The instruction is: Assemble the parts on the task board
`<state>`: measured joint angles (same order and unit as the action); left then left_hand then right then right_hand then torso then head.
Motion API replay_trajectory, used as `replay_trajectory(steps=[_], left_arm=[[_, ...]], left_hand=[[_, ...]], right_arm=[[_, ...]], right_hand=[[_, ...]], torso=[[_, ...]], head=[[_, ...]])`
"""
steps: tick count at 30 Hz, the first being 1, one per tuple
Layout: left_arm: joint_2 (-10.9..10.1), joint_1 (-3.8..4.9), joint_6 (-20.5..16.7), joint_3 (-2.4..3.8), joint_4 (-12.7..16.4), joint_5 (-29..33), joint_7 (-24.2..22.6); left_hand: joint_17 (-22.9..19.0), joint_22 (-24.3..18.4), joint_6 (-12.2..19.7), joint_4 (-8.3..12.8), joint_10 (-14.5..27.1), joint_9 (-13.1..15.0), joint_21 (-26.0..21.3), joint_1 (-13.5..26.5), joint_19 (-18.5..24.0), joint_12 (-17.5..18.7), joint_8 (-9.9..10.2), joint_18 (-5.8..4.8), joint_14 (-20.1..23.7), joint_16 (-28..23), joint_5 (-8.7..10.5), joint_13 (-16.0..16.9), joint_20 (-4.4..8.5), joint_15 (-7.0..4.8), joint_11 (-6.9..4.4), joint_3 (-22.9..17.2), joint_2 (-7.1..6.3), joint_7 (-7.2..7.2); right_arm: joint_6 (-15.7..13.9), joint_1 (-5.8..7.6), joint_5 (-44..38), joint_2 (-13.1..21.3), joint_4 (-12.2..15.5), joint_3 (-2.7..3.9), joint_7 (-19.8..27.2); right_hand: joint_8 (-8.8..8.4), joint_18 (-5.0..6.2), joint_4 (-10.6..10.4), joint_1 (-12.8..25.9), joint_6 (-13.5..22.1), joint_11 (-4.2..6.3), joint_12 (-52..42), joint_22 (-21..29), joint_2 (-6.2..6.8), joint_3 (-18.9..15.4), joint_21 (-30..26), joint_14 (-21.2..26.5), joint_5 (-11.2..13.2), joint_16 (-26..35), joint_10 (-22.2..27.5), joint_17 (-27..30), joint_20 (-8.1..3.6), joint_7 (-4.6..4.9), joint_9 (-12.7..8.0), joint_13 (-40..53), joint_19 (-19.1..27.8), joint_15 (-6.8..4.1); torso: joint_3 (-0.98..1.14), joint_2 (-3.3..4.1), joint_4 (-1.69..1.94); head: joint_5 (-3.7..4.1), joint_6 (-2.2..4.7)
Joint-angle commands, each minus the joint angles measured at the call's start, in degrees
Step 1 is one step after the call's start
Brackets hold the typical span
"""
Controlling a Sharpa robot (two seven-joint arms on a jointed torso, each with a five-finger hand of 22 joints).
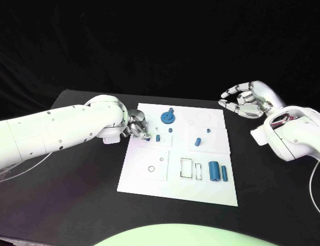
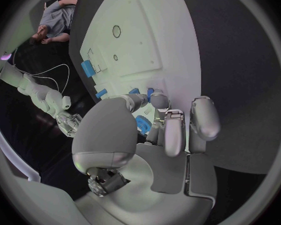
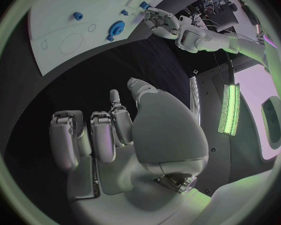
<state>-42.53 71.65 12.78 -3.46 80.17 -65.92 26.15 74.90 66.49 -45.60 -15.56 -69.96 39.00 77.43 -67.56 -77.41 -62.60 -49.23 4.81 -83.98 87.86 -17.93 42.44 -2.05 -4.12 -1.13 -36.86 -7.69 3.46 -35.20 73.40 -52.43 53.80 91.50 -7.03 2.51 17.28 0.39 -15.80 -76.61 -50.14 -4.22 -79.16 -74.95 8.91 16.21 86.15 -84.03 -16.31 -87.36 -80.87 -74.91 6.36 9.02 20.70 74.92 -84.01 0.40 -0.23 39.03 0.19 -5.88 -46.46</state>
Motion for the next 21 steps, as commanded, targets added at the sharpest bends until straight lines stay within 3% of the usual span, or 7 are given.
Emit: replay_trajectory(steps=[1,13,17,21], left_arm=[[0.0,-0.08,0.6,-0.02,0.0,-0.4,0.3],[0.5,-0.09,1.4,-0.02,-0.1,-0.3,0.5],[0.6,-0.08,1.9,-0.02,-0.2,0.0,1.0],[0.8,-0.08,2.1,-0.02,-0.3,0.1,1.5]], left_hand=[[11.7,0.1,-0.3,7.9,-0.4,0.1,0.3,-0.1,-0.4,-0.2,-0.1,0.14,-5.1,0.3,-0.37,-0.1,0.10,-0.29,-0.03,-8.4,0.49,-0.42],[11.8,0.1,-0.4,8.0,-0.6,0.1,0.4,0.0,-0.5,-0.3,-0.2,0.12,-5.1,0.4,-0.34,0.1,0.11,-0.30,-0.04,-8.6,0.43,-0.43],[12.2,0.7,-1.1,8.1,-1.7,-0.2,0.7,1.1,-0.7,-1.5,-0.6,0.00,-5.2,0.6,-0.22,1.8,0.16,-0.38,-0.18,-8.8,-0.03,-0.66],[12.5,1.7,-2.2,6.4,-2.7,-0.7,1.2,4.4,-1.2,-2.3,-1.1,-0.18,-5.3,0.8,0.01,2.9,0.36,-0.69,-0.59,-7.0,-1.35,-1.23]], right_arm=[[0.7,-0.04,-0.3,0.0,0.0,0.00,0.1],[0.7,-0.06,-0.3,0.0,0.1,0.00,0.1],[0.7,-0.06,-0.3,0.0,0.1,0.00,0.1],[0.7,-0.06,-0.3,0.1,0.1,0.00,0.1]], right_hand=[[0.04,0.72,-0.1,0.5,0.4,0.15,0.0,-12.7,-0.11,0.3,-0.4,-4.3,-0.4,0.2,0.0,-7.6,-0.36,-0.12,0.0,4.1,-3.5,-0.49],[0.08,0.71,-0.2,0.6,0.4,0.16,0.0,-12.7,-0.11,0.3,-0.4,-4.3,-0.4,0.2,0.0,-7.6,-0.37,-0.12,0.1,4.1,-3.6,-0.49],[0.08,0.71,-0.2,0.6,0.4,0.16,0.0,-12.7,-0.11,0.3,-0.4,-4.3,-0.4,0.2,0.0,-7.6,-0.37,-0.12,0.1,4.1,-3.6,-0.49],[0.08,0.71,-0.2,0.6,0.4,0.16,0.0,-12.7,-0.11,0.3,-0.4,-4.3,-0.4,0.2,0.0,-7.6,-0.37,-0.12,0.1,4.1,-3.6,-0.49]], torso=[[0.02,0.01,0.02],[0.07,-0.01,-0.10],[0.08,0.00,-0.06],[0.09,0.02,-0.06]], head=[[0.03,0.08],[0.03,-0.07],[0.09,-0.12],[0.15,-0.17]])
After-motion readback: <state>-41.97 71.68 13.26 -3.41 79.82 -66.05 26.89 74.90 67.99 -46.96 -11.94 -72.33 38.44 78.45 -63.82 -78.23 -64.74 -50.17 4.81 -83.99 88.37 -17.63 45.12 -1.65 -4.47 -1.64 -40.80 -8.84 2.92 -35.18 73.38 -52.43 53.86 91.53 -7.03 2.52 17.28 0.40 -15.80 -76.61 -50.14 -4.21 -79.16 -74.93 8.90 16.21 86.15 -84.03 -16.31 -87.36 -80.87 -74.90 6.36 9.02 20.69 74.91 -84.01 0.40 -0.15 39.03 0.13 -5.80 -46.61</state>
